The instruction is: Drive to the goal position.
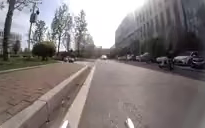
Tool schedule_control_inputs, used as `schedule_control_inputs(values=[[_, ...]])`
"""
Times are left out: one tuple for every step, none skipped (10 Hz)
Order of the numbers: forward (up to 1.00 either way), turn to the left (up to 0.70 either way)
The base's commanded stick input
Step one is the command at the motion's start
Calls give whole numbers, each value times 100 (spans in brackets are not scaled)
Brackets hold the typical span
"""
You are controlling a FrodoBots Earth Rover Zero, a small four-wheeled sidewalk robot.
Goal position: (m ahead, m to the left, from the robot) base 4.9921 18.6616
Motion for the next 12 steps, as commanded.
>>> schedule_control_inputs(values=[[0, 0], [0, 0], [0, 0], [0, 0], [0, 0], [21, -12], [45, -27], [45, -27], [45, -27], [45, -27], [45, -27], [45, -27]])
